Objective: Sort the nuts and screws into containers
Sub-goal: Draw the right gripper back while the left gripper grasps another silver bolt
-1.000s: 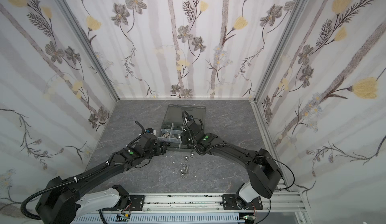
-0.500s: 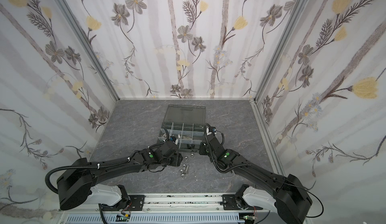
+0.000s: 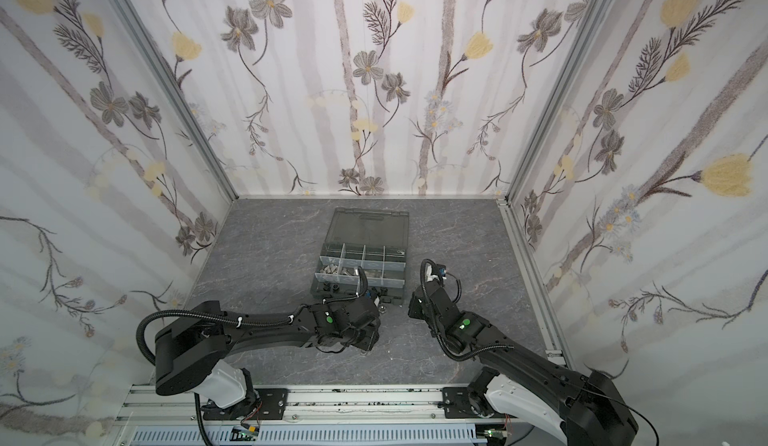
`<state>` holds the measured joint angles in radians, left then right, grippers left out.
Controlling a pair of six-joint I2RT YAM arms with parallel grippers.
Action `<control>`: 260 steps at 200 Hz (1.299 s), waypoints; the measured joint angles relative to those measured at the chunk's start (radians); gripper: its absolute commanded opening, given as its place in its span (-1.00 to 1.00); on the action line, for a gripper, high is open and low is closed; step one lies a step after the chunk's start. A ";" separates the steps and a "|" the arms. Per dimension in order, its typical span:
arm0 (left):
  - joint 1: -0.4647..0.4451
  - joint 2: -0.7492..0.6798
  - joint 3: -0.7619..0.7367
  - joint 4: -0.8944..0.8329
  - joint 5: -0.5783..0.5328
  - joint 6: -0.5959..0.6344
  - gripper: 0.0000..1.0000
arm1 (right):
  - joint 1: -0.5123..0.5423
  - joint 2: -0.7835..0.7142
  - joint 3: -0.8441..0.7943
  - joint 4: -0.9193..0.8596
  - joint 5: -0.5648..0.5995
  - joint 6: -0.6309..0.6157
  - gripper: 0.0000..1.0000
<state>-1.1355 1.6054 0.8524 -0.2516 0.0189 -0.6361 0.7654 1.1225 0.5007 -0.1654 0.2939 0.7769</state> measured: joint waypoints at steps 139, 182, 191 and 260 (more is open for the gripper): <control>-0.002 0.128 0.100 -0.059 -0.038 0.011 -0.47 | -0.013 -0.006 -0.024 -0.001 -0.002 0.000 -0.50; -0.009 0.154 0.130 -0.083 -0.068 0.039 -0.66 | -0.020 -0.024 -0.039 -0.002 -0.003 0.000 -0.50; -0.010 0.159 0.137 -0.086 -0.072 0.042 -0.68 | -0.022 -0.029 -0.041 -0.002 -0.003 0.000 -0.50; 0.008 0.150 0.219 -0.148 -0.055 0.092 -0.70 | -0.036 -0.068 -0.052 -0.002 -0.003 0.000 -0.50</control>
<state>-1.1278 1.7557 1.0710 -0.3996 -0.0364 -0.5446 0.7296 1.0546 0.4488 -0.1673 0.2909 0.7769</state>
